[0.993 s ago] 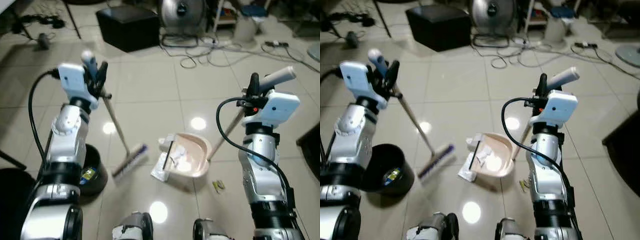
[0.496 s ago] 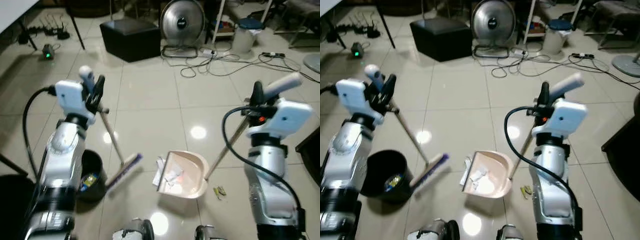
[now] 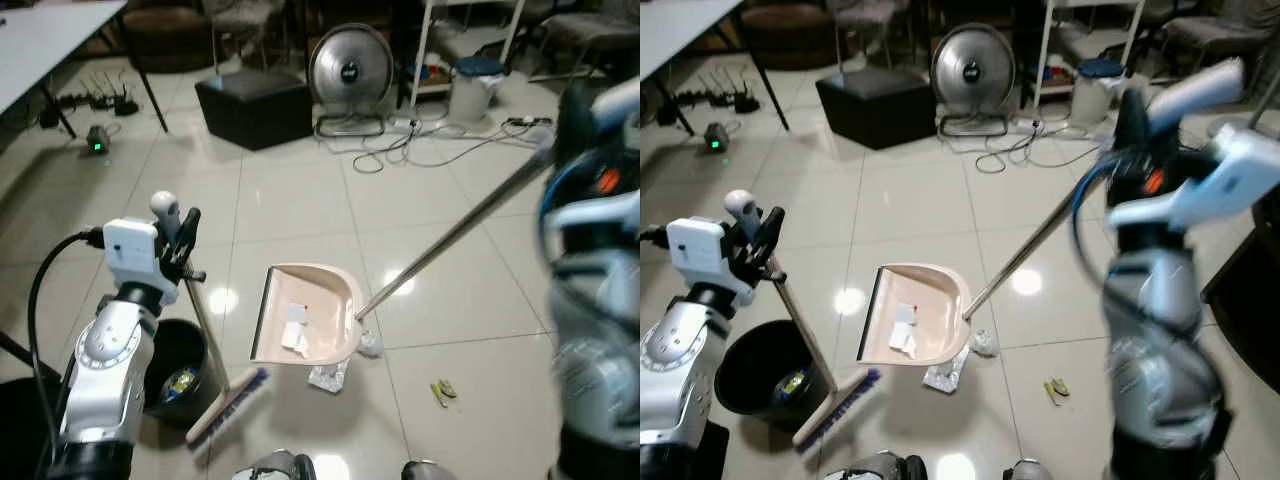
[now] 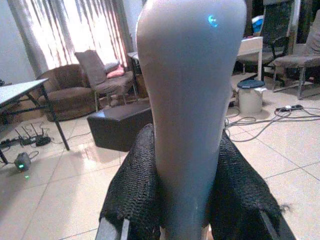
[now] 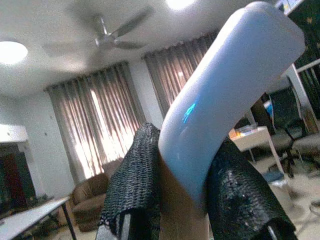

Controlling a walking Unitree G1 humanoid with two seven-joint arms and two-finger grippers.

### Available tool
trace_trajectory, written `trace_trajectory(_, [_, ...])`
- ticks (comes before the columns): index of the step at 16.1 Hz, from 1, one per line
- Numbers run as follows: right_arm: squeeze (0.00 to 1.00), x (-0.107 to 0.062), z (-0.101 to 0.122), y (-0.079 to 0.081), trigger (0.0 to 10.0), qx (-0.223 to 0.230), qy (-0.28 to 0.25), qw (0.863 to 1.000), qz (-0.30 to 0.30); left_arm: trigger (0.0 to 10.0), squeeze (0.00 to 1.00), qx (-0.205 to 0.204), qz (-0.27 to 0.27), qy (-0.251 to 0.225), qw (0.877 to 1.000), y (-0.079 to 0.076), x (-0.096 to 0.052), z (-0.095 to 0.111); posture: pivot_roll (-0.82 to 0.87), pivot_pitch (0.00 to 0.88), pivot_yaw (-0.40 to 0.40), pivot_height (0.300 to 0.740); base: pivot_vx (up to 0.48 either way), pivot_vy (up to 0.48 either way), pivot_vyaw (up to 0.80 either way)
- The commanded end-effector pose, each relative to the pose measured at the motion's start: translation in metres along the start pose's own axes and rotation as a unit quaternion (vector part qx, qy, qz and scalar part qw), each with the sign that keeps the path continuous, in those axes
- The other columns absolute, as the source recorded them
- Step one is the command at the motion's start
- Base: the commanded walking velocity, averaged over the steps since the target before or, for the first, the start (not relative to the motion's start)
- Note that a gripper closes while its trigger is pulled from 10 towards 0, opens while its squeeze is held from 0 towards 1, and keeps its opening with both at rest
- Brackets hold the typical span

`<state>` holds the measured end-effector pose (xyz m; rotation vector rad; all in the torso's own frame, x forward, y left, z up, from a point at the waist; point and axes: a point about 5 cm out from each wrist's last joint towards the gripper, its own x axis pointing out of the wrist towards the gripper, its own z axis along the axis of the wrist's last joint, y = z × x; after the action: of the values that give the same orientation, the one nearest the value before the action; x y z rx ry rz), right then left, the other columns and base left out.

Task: Sweep floor

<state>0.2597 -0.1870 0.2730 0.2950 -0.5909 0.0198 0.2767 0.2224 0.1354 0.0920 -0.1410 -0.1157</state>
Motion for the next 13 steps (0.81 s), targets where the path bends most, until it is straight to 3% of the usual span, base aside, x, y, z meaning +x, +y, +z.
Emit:
trace_trajectory(1, [0.00, 0.007, 0.012, 0.005, 10.0, 0.024, 0.000, 1.000, 0.014, 10.0, 0.00, 0.008, -0.004, 0.001, 1.000, -0.002, -0.002, 0.005, -0.07, 0.000, 0.123, 0.740, 0.000, 0.000, 0.00])
trace_trajectory(4, [0.00, 0.017, 0.013, 0.002, 10.0, 0.027, 0.019, 0.999, 0.008, 10.0, 0.00, 0.004, -0.019, 0.055, 0.998, -0.011, -0.011, -0.006, -0.07, 0.000, 0.122, 0.740, 0.000, 0.000, 0.00])
trace_trajectory(9, [0.00, 0.040, 0.023, 0.006, 10.0, 0.087, 0.024, 0.996, 0.014, 10.0, 0.00, 0.039, -0.009, 0.079, 0.996, -0.011, -0.025, -0.006, -0.04, 0.000, 0.117, 0.740, 0.000, 0.000, 0.00])
trace_trajectory(11, [0.00, 0.044, 0.024, 0.007, 10.0, 0.110, 0.021, 0.994, 0.015, 10.0, 0.00, 0.054, -0.018, 0.082, 0.995, -0.010, -0.026, -0.003, -0.04, 0.000, 0.114, 0.740, 0.000, 0.000, 0.66])
trace_trajectory(13, [0.00, 0.047, 0.025, 0.007, 10.0, 0.103, 0.025, 0.994, 0.022, 10.0, 0.00, 0.059, -0.014, 0.074, 0.995, -0.009, -0.027, 0.002, -0.04, 0.000, 0.114, 0.740, 0.000, 0.000, 0.78])
